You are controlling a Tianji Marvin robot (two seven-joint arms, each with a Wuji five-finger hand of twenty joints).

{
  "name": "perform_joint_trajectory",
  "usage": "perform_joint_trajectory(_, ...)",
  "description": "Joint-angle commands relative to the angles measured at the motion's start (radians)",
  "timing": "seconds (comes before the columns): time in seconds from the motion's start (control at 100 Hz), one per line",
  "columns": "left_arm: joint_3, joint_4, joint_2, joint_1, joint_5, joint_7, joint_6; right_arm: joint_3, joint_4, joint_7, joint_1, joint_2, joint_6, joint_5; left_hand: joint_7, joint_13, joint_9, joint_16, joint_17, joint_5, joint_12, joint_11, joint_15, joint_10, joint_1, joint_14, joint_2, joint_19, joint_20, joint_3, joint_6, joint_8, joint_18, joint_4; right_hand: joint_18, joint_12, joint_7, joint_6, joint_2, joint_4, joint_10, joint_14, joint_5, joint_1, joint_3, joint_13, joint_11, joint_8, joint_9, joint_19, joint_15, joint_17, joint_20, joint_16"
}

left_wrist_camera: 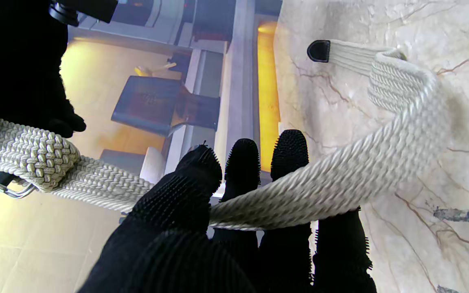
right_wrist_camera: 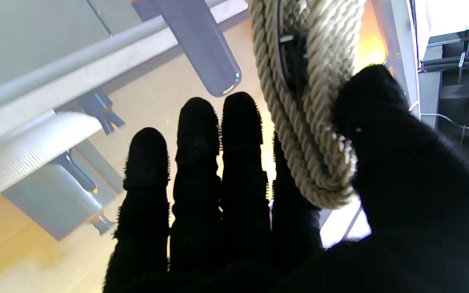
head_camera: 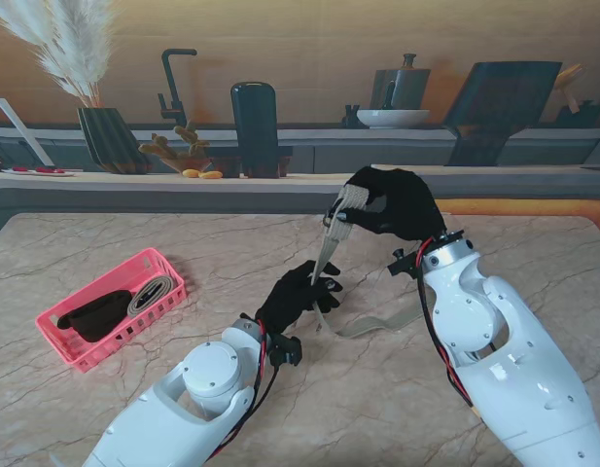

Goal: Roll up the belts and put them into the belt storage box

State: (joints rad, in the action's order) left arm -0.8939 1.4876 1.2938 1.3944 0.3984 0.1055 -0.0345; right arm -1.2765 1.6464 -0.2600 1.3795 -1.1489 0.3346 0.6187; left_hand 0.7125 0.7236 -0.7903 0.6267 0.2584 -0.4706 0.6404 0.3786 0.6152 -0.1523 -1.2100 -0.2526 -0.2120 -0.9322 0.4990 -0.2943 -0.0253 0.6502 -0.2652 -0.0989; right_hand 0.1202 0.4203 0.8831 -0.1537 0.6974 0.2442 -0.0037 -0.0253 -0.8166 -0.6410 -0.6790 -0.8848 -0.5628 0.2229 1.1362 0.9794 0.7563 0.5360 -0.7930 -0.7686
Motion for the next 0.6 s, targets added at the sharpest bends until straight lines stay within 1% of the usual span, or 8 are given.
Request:
perform_joint_trajectory(0.0,-0.001,0.008,-0.009,0.017,0.022,-0.043,0.004,0.009,-0.007,-0.024,-0.022,-0.007,0.007,0.021,0.033,-0.004,-0.020,-0.018,0.007,-0.019,-0.016,-0.002,-0.021,-0.012,-0.081,0.006,0.057,-0.002,-0.015,-0.035,0.007,-0.004,0.006,0.040,-0.036,-0.013,0.147,-0.183,-0.131,-0.035,-0.021,0.044,-0.033,-0.082,-0.139,0.022,-0.021,0.022,0.001,0.028,0.026,0.005,0.015,0.002)
perform_joint_trajectory(0.2,-0.014,0.038,-0.027,0.041,0.148,-0.155,0.002,0.069,-0.098,-0.058,-0.048,-0.007,0.045,0.065,0.000,0.024,-0.041,-0.048,0.035,-0.029,-0.070,-0.008,-0.044,-0.027,-0.081,-0.003,0.034,-0.020,-0.021,0.030,-0.003,-0.023,0.006,0.028,-0.039,-0.026,0.156,-0.187,-0.137,-0.043,-0.023,0.048,-0.024,-0.081,-0.131,0.026,-0.038,0.017,-0.008,0.035,0.035,0.004,0.027,0.008)
perform_joint_trajectory(0.31,-0.017,0.054,-0.018,0.055,0.200,-0.136,0.012,0.113,-0.153,-0.074,-0.060,-0.005,0.083,0.089,-0.012,0.015,-0.034,-0.052,0.024,-0.031,-0.089,0.005,-0.036,-0.033,-0.070,-0.015,0.024,-0.028,-0.020,0.109,-0.003,-0.042,-0.001,0.030,-0.039,-0.030,0.157,-0.190,-0.139,-0.045,-0.027,0.050,-0.022,-0.080,-0.129,0.027,-0.042,0.014,-0.010,0.036,0.036,0.001,0.031,0.011)
perform_joint_trajectory(0.41,-0.020,0.061,-0.005,0.063,0.229,-0.094,0.010,0.145,-0.193,-0.087,-0.067,-0.003,0.116,0.115,-0.032,-0.006,-0.003,-0.058,0.008,-0.025,-0.171,0.031,-0.037,-0.031,-0.019,-0.014,0.024,-0.028,-0.022,0.162,-0.007,-0.058,-0.003,0.052,-0.038,-0.035,0.159,-0.196,-0.139,-0.047,-0.031,0.053,-0.020,-0.075,-0.128,0.028,-0.045,0.012,-0.012,0.037,0.035,-0.001,0.036,0.014)
perform_joint_trajectory(0.46,-0.021,0.062,0.000,0.065,0.240,-0.073,0.003,0.160,-0.209,-0.087,-0.068,-0.002,0.129,0.118,-0.074,-0.024,0.019,-0.072,0.001,-0.015,-0.209,0.031,-0.059,-0.030,0.133,-0.008,-0.025,-0.018,-0.026,0.070,-0.015,-0.062,-0.010,0.049,-0.038,-0.036,0.160,-0.198,-0.140,-0.048,-0.033,0.055,-0.018,-0.074,-0.128,0.028,-0.046,0.011,-0.013,0.037,0.034,-0.001,0.038,0.016)
perform_joint_trajectory(0.5,-0.021,0.059,0.003,0.065,0.250,-0.067,-0.009,0.169,-0.218,-0.084,-0.068,-0.001,0.138,0.116,-0.117,-0.045,0.045,-0.085,-0.010,-0.005,-0.219,0.014,-0.087,-0.029,0.246,-0.002,-0.028,-0.002,-0.030,0.067,-0.029,-0.075,-0.013,0.054,-0.037,-0.038,0.161,-0.196,-0.139,-0.049,-0.030,0.053,-0.018,-0.074,-0.128,0.028,-0.048,0.010,-0.013,0.036,0.033,-0.003,0.040,0.018)
perform_joint_trajectory(0.52,-0.022,0.059,0.004,0.066,0.256,-0.064,-0.013,0.175,-0.223,-0.084,-0.068,-0.001,0.142,0.117,-0.141,-0.054,0.055,-0.091,-0.016,-0.001,-0.226,0.007,-0.099,-0.031,0.320,0.001,-0.031,0.008,-0.030,0.029,-0.041,-0.082,-0.017,0.058,-0.037,-0.038,0.161,-0.198,-0.140,-0.049,-0.031,0.054,-0.018,-0.073,-0.128,0.029,-0.048,0.009,-0.013,0.036,0.033,-0.003,0.041,0.018)
perform_joint_trajectory(0.59,-0.024,0.054,0.007,0.065,0.278,-0.063,-0.037,0.190,-0.238,-0.081,-0.068,0.000,0.156,0.121,-0.192,-0.085,0.098,-0.120,-0.033,0.043,-0.243,-0.022,-0.155,-0.028,0.458,0.017,-0.120,0.043,-0.039,0.055,-0.051,-0.115,-0.028,0.054,-0.035,-0.040,0.162,-0.197,-0.139,-0.050,-0.033,0.055,-0.017,-0.073,-0.129,0.029,-0.049,0.008,-0.013,0.036,0.031,-0.005,0.043,0.020)
